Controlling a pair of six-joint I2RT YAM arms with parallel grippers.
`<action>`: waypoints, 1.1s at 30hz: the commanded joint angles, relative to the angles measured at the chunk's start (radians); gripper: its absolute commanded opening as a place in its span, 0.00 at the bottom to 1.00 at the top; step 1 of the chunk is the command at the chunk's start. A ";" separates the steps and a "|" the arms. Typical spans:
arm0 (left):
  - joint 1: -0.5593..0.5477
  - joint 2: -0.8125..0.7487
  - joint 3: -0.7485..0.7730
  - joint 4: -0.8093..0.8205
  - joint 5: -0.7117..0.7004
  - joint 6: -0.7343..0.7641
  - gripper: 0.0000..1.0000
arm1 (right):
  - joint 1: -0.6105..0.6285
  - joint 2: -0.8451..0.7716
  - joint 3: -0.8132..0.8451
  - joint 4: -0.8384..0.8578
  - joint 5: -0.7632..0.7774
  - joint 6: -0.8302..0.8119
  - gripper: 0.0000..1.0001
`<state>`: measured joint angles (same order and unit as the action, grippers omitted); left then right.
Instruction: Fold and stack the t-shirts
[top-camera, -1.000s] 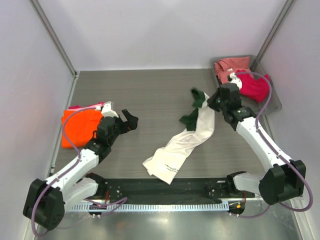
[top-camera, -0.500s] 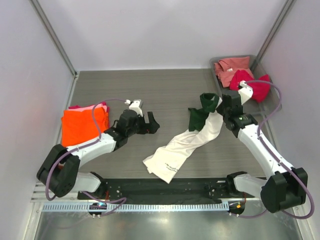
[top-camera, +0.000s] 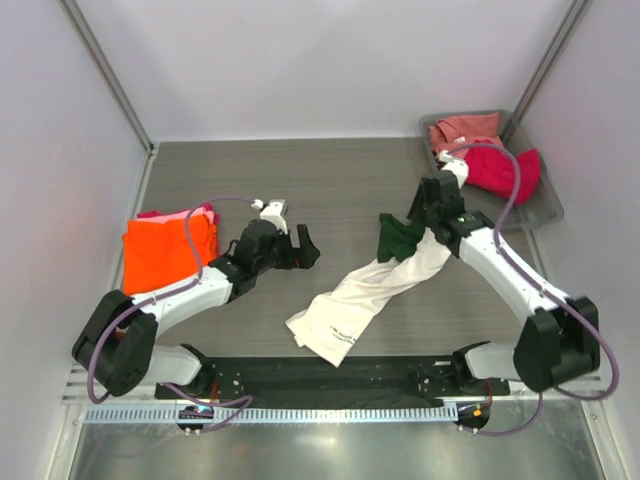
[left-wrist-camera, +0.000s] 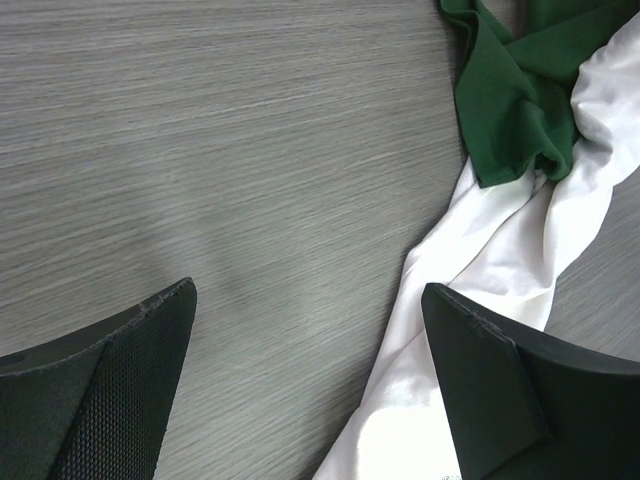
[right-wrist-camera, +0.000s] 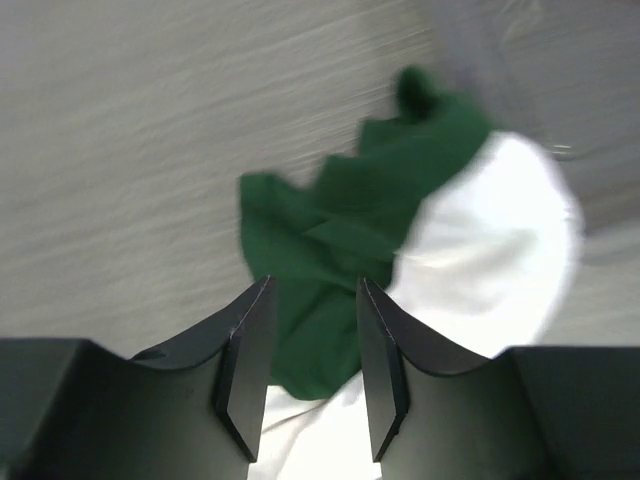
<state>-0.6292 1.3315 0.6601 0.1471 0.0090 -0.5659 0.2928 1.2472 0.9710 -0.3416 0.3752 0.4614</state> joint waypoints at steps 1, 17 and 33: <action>-0.004 -0.029 0.030 -0.012 -0.040 0.018 0.95 | 0.048 0.104 0.098 -0.004 -0.163 -0.096 0.44; -0.004 -0.026 0.042 -0.044 -0.060 0.015 0.96 | 0.132 0.728 0.494 -0.154 0.033 -0.127 0.54; -0.055 0.027 0.068 -0.035 -0.012 0.060 0.96 | 0.143 0.502 0.656 -0.155 -0.045 -0.083 0.01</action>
<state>-0.6487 1.3376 0.6788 0.0956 -0.0288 -0.5488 0.4347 1.9606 1.5127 -0.5289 0.3683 0.3450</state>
